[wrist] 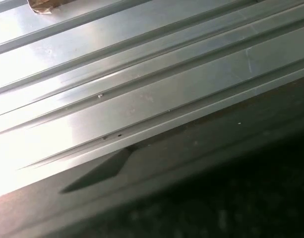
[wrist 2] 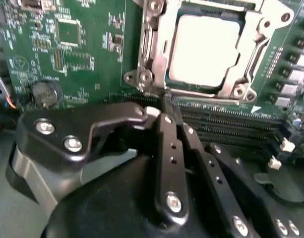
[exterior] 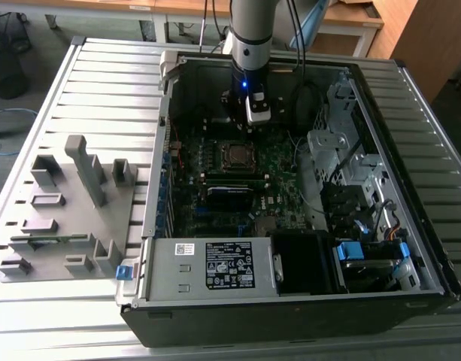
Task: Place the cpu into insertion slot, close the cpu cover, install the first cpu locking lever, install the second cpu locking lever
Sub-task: 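Install the first cpu locking lever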
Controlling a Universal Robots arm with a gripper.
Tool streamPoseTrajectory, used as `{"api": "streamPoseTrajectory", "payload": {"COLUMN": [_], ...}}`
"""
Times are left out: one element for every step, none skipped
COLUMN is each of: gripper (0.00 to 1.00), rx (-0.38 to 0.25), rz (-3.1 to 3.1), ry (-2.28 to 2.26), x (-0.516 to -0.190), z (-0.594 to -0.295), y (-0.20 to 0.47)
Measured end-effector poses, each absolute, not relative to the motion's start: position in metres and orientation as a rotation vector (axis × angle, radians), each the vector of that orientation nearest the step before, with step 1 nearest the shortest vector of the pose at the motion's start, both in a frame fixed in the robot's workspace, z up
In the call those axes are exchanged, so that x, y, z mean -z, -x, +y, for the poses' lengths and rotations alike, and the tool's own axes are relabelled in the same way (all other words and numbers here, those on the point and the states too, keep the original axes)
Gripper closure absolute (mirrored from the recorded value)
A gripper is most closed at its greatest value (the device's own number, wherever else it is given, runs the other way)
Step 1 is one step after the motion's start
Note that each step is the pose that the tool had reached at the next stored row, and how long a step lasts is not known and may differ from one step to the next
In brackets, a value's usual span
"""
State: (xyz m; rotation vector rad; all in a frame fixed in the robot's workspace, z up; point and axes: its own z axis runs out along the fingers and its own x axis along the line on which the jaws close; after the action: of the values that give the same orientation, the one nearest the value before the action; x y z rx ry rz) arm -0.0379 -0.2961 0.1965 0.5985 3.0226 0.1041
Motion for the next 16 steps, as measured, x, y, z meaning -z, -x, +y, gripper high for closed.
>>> {"api": "streamPoseTrajectory", "payload": {"gripper": [0.9,0.9,0.9,0.9,0.9,0.9,0.9,0.9,0.9,0.9,0.9,0.9,0.9,0.9,0.9,0.9], "rx": [-0.105,-0.106,-0.105,-0.104,-0.104,-0.104,-0.104,-0.104,-0.104,-0.104,-0.104,-0.104,-0.104,-0.104,-0.105,-0.105], "rz": [3.023,3.022,3.023,3.023,3.023,3.023,3.023,3.023,3.023,3.023,3.023,3.023,3.023,3.023,3.023,3.023], "ry": [-0.599,-0.598,-0.598,-0.598,-0.598,-0.598,-0.599,-0.598,-0.598,-0.598,-0.598,-0.598,-0.598,-0.598,-0.598,-0.598], "x": [-0.197,-0.198,-0.199,-0.201,-0.202,-0.204,-0.206,-0.208,-0.21,-0.212,-0.214,-0.215,-0.215,-0.215,-0.215,-0.215], "z": [-0.296,-0.296,-0.296,-0.296,-0.296,-0.296,-0.296,-0.296,-0.296,-0.296,-0.296,-0.296,-0.296,-0.296,-0.296,-0.296], "y": [0.038,0.038,0.038,0.038,0.038,0.038,0.038,0.038,0.038,0.038,0.038,0.038,0.038,0.038,0.038,0.038]}}
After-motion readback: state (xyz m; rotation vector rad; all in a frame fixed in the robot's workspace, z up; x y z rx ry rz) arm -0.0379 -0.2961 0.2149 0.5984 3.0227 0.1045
